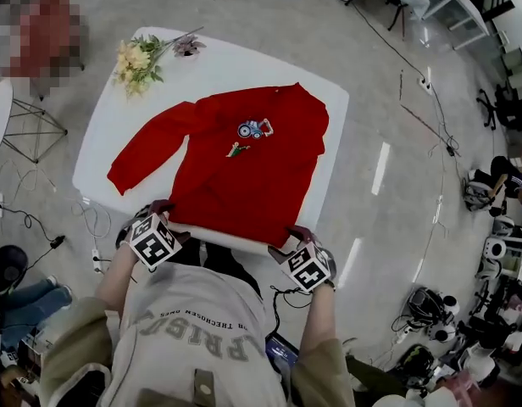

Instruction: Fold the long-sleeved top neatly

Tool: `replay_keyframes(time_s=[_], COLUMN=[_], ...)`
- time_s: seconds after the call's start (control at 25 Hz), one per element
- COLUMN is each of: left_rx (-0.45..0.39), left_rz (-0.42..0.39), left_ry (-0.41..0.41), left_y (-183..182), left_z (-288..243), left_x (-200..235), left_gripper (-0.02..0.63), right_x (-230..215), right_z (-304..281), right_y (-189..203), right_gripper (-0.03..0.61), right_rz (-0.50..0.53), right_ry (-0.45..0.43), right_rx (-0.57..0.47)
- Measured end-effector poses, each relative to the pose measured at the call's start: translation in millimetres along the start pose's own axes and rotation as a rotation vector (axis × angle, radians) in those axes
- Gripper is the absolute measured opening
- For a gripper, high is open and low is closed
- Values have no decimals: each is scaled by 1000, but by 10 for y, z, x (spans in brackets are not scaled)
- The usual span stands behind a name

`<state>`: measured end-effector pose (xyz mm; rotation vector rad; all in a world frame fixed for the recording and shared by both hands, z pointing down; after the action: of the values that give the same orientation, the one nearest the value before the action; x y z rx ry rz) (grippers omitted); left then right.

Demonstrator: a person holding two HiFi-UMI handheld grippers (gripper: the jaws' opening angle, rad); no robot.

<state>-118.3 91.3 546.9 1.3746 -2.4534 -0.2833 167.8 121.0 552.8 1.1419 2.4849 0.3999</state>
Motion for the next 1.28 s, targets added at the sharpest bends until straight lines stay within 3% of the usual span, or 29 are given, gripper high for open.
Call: replay_keyframes(time_s=[0.16, 0.24, 0.36, 0.52, 0.68, 0.8, 0.88, 0.96, 1.12, 1.28], left_rx=[-178, -226, -133, 1, -38, -126, -190, -190, -47, 80], left_rz=[67, 86, 46, -16, 22, 33, 48, 57, 69, 72], left_ry=[16, 20, 20, 3, 17, 9, -50, -153, -381, -502], left_y=[-413, -656, -769, -619, -578, -620, -544, -298, 444, 963], left_z=[153, -52, -439, -709, -713, -458, -199, 45, 327, 459], left_x=[-76, -92, -137, -140, -112, -74, 38, 225, 755, 1186], left_gripper=[330, 330, 331, 333, 333, 333, 333, 333, 333, 333], right_x=[-303, -462, -616, -705, -719, -730, -682, -593, -402, -215], right_z=[171, -10, -400, -644, -660, -528, -354, -219, -204, -411], right_y=[-415, -596, -719, -657, -632, -733, -898, -1094, -1485, -1814], right_gripper=[265, 265, 265, 265, 265, 265, 265, 265, 265, 265], right_rz=[27, 40, 60, 77, 72, 75, 58, 43, -10, -44], right_ry=[40, 37, 24, 10, 3, 41, 75, 129, 189, 177], right_rx=[-176, -187, -109, -20, -32, -67, -145, -247, -403, -414])
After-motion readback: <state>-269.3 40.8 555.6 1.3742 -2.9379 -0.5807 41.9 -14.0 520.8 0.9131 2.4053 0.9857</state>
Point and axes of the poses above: the fingertips, and each gripper's own axes: z backward along the fingers, x to its left, y out of its underside, the point moved 6 cm from there along z, backward along the fingers, and after that the axes turned 2 degrees about -z, right-handed, at the moved point
